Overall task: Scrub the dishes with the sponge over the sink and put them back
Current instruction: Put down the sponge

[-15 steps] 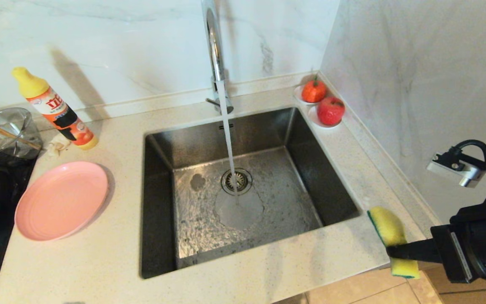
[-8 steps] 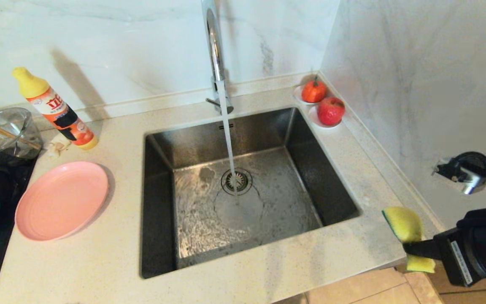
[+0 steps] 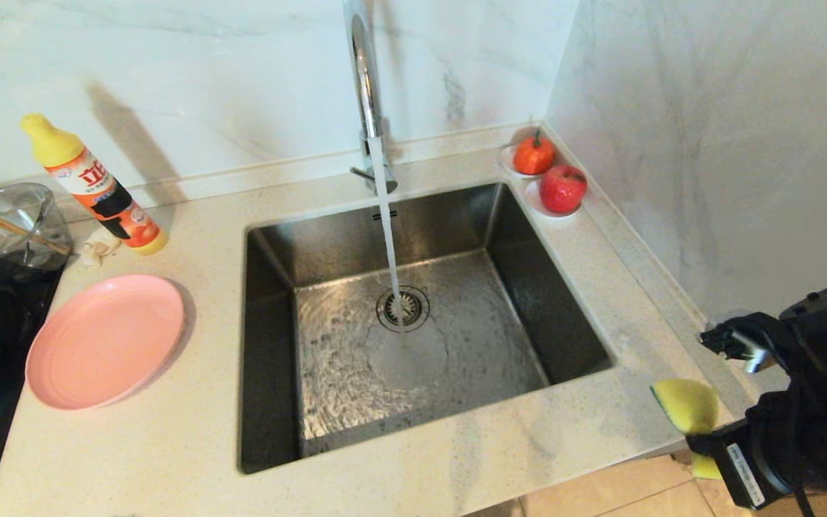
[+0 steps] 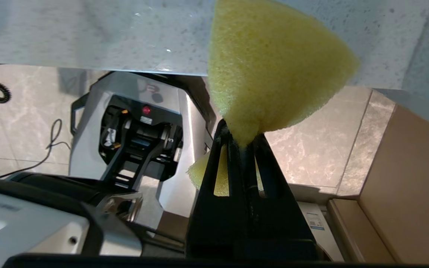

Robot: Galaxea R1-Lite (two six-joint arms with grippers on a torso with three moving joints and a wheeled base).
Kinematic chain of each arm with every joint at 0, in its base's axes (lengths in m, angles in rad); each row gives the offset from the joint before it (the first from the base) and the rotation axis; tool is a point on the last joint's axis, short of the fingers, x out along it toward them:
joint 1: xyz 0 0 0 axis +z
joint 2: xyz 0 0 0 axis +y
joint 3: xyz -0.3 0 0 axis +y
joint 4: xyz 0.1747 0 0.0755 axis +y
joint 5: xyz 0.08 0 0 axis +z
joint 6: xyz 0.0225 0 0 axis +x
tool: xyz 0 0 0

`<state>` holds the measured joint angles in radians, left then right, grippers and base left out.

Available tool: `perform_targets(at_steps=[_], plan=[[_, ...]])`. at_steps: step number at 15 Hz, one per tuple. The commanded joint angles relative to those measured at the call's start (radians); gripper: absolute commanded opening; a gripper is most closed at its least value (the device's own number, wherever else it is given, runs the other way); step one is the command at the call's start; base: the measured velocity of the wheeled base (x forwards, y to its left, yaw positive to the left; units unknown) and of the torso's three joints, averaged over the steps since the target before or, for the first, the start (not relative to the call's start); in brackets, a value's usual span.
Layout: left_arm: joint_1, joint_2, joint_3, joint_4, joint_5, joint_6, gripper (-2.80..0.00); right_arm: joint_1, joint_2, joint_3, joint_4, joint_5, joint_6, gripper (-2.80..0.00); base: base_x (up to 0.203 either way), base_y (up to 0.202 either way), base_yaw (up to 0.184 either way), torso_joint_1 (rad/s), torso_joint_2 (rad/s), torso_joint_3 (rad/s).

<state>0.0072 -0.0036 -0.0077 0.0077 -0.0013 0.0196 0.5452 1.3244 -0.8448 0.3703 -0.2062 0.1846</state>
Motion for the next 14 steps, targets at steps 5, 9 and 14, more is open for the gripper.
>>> perform_targets(at_steps=[5, 9, 14], plan=[[0.000, 0.002, 0.000, 0.000, 0.000, 0.000, -2.80, -0.081, 0.090, 0.035, -0.088, 0.002, -0.020, -2.80, 0.000, 0.000, 0.000, 0.000, 0.00, 0.000], [0.000, 0.002, 0.000, 0.000, 0.000, -0.001, -2.80, -0.126, 0.132, 0.041, -0.122, -0.011, -0.023, -2.80, 0.000, 0.000, 0.000, 0.000, 0.00, 0.000], [0.000, 0.002, 0.000, 0.000, 0.000, -0.001, -2.80, -0.182, 0.196, 0.076, -0.253, -0.006, -0.079, -2.80, 0.000, 0.000, 0.000, 0.000, 0.00, 0.000]])
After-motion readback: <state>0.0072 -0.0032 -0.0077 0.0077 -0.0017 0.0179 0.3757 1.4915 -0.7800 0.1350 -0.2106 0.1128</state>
